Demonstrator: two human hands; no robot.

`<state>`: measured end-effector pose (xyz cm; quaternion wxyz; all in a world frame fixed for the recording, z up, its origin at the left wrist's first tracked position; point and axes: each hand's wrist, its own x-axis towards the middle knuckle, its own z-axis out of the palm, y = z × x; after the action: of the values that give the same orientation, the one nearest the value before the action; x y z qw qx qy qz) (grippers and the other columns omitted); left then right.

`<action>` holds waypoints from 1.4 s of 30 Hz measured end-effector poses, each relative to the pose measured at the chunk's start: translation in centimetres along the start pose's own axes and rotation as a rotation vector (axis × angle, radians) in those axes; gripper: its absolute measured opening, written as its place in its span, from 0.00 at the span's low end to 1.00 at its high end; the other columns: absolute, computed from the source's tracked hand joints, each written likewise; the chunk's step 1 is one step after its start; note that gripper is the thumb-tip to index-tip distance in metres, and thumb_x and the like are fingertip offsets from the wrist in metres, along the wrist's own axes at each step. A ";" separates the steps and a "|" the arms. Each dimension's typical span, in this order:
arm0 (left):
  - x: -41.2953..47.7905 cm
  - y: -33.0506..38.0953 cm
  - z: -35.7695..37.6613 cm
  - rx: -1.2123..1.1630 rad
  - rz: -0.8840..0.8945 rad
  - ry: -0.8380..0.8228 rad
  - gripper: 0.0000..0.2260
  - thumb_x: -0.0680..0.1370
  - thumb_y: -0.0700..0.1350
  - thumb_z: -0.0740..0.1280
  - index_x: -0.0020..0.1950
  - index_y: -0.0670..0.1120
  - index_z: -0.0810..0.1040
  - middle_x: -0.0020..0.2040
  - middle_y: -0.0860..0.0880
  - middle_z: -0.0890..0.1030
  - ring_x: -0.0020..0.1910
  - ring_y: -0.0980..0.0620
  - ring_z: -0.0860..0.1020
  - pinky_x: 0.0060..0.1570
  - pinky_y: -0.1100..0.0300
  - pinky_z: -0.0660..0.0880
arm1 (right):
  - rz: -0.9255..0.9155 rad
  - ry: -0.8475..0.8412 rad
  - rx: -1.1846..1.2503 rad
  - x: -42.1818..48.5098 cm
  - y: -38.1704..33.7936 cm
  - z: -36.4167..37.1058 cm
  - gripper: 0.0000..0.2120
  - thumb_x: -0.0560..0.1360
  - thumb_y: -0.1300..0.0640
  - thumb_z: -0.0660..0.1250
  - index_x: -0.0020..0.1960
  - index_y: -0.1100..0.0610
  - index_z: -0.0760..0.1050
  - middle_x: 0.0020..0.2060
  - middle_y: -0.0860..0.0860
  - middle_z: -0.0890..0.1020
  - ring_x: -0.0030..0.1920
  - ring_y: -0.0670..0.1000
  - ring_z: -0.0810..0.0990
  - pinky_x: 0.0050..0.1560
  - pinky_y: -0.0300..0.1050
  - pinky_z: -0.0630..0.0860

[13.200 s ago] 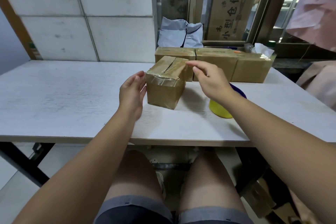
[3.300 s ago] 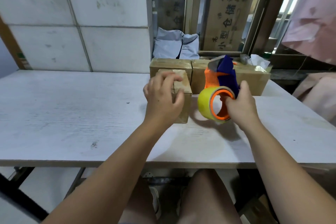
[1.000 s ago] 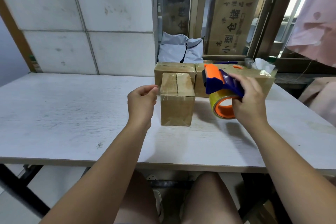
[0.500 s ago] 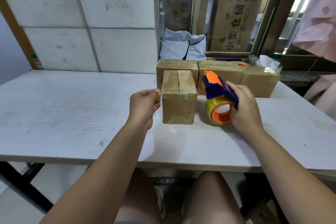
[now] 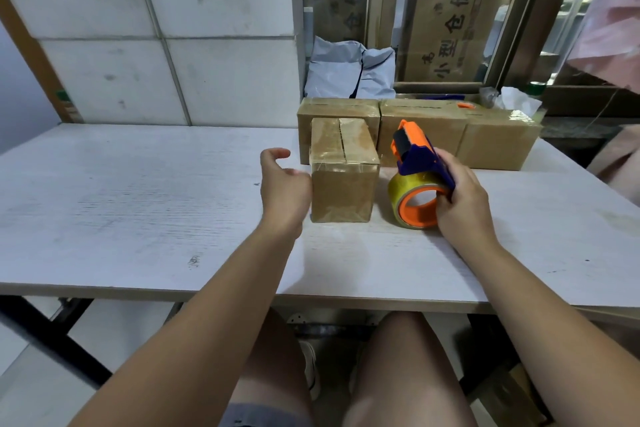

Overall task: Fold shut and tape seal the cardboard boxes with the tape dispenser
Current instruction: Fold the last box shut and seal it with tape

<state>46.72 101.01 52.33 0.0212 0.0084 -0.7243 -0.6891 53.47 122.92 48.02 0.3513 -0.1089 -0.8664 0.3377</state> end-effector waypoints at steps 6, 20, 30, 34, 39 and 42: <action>-2.3 -2.3 -0.5 0.302 0.373 0.127 0.28 0.74 0.31 0.58 0.71 0.50 0.63 0.69 0.50 0.63 0.68 0.52 0.60 0.56 0.69 0.62 | 0.015 0.032 0.028 -0.2 0.2 0.3 0.34 0.70 0.76 0.57 0.72 0.53 0.66 0.65 0.53 0.73 0.65 0.52 0.70 0.62 0.38 0.65; -5.6 -3.7 2.1 0.271 0.434 -0.105 0.34 0.80 0.45 0.62 0.78 0.53 0.42 0.77 0.53 0.54 0.76 0.56 0.49 0.75 0.49 0.54 | 0.022 0.032 0.082 -0.4 0.2 0.6 0.34 0.70 0.77 0.57 0.72 0.53 0.67 0.66 0.53 0.73 0.66 0.53 0.70 0.66 0.44 0.67; -3.8 -1.9 1.5 0.296 0.469 -0.086 0.40 0.76 0.61 0.63 0.78 0.51 0.42 0.78 0.54 0.54 0.76 0.55 0.50 0.75 0.47 0.51 | 0.064 0.029 0.113 -0.6 -0.2 0.3 0.33 0.71 0.76 0.57 0.72 0.52 0.66 0.67 0.52 0.73 0.67 0.51 0.69 0.63 0.38 0.64; -4.6 -3.4 2.2 0.433 0.417 -0.160 0.31 0.80 0.57 0.58 0.78 0.52 0.48 0.78 0.55 0.53 0.76 0.56 0.44 0.75 0.48 0.46 | 0.082 0.037 0.120 -0.7 -0.2 0.2 0.33 0.71 0.76 0.57 0.71 0.51 0.66 0.66 0.52 0.73 0.67 0.51 0.69 0.62 0.39 0.64; -4.3 -4.0 1.7 0.454 0.294 -0.090 0.25 0.80 0.58 0.55 0.76 0.52 0.59 0.79 0.53 0.49 0.77 0.55 0.42 0.75 0.47 0.43 | 0.087 0.033 0.124 -0.7 -0.2 0.2 0.33 0.72 0.76 0.57 0.71 0.51 0.66 0.67 0.52 0.73 0.67 0.51 0.69 0.63 0.38 0.64; -3.8 -3.1 1.3 0.348 0.355 -0.069 0.32 0.78 0.62 0.55 0.78 0.51 0.52 0.78 0.54 0.50 0.76 0.57 0.45 0.75 0.48 0.46 | 0.085 0.029 0.126 -0.7 -0.3 0.2 0.33 0.72 0.76 0.57 0.71 0.51 0.66 0.66 0.51 0.73 0.66 0.51 0.69 0.62 0.39 0.66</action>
<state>50.43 102.34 49.14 0.1153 -0.1389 -0.8225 -0.5393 53.85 122.34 47.71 0.3554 -0.1284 -0.8328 0.4045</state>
